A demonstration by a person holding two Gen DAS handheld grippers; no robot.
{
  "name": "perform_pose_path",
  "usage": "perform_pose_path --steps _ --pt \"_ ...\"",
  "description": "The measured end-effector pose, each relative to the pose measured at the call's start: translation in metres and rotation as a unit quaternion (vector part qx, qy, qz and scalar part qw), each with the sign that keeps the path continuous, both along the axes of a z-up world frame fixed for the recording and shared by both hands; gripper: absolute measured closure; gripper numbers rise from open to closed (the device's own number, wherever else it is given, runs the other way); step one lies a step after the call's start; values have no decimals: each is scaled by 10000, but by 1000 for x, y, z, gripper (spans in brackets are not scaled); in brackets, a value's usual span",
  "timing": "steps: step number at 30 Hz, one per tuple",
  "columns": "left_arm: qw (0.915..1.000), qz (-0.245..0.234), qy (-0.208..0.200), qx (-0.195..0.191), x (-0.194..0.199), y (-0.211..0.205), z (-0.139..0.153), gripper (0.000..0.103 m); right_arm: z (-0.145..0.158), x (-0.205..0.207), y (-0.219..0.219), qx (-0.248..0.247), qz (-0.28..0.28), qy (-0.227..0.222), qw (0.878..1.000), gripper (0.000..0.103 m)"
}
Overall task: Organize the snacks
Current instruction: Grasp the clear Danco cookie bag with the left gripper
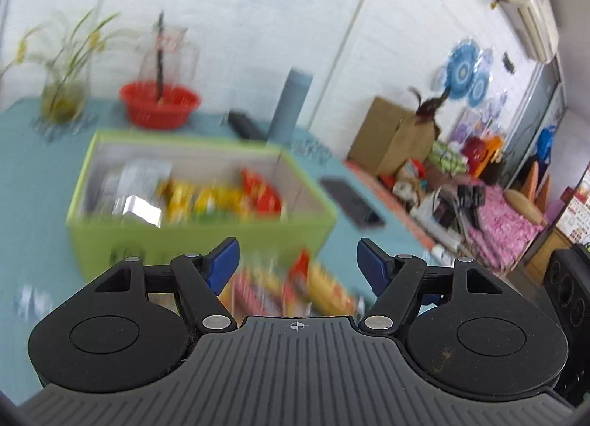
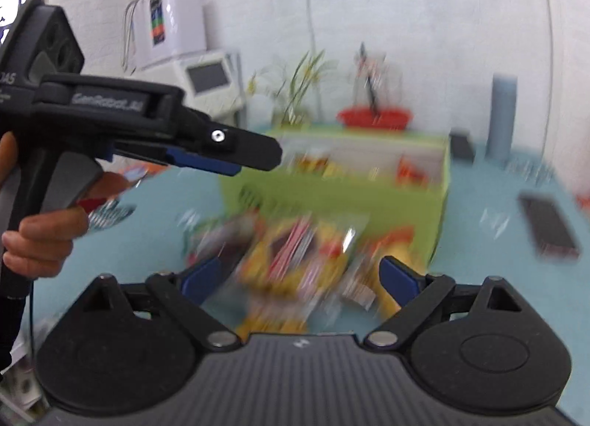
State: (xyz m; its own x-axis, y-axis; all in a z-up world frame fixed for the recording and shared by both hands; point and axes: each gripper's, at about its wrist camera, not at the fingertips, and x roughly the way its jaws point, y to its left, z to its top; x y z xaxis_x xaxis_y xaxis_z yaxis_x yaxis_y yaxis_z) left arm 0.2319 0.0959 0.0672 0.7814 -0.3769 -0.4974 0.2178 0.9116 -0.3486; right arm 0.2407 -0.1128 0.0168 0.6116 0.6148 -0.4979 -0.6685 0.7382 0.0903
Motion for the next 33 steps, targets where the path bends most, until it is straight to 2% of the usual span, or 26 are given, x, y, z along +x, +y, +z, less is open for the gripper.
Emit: perform_pose_path --steps 3,5,6,7,9,12,19,20,24,33 --pt "9978 90 640 -136 -30 1 -42 48 -29 -12 4 -145 -18 418 9990 10" --pt "9943 173 1023 -256 -34 5 -60 55 -31 -12 5 -205 -125 406 9989 10" --pt "9937 261 1056 -279 -33 8 -62 56 -28 -10 5 -197 -167 323 9991 10" --pt "9941 303 999 -306 -32 12 -59 56 -23 -7 4 -165 -216 240 9993 10" --pt "9952 288 848 -394 -23 19 -51 47 -12 3 4 -3 -253 177 9995 10" --pt "9959 220 765 -438 -2 22 -46 45 -6 23 9 143 -198 181 9995 10" --pt "9913 241 1149 -604 49 24 -70 59 -31 68 41 -214 3 421 9989 10" --pt "9904 239 1217 -615 53 23 -73 67 -30 67 44 -233 50 353 9991 10" --pt "9904 189 1193 -676 40 24 -71 77 -22 43 50 -381 194 62 9991 10" --pt "9932 198 1062 -433 -25 8 -52 75 -6 -32 45 -527 159 -526 9971 9"
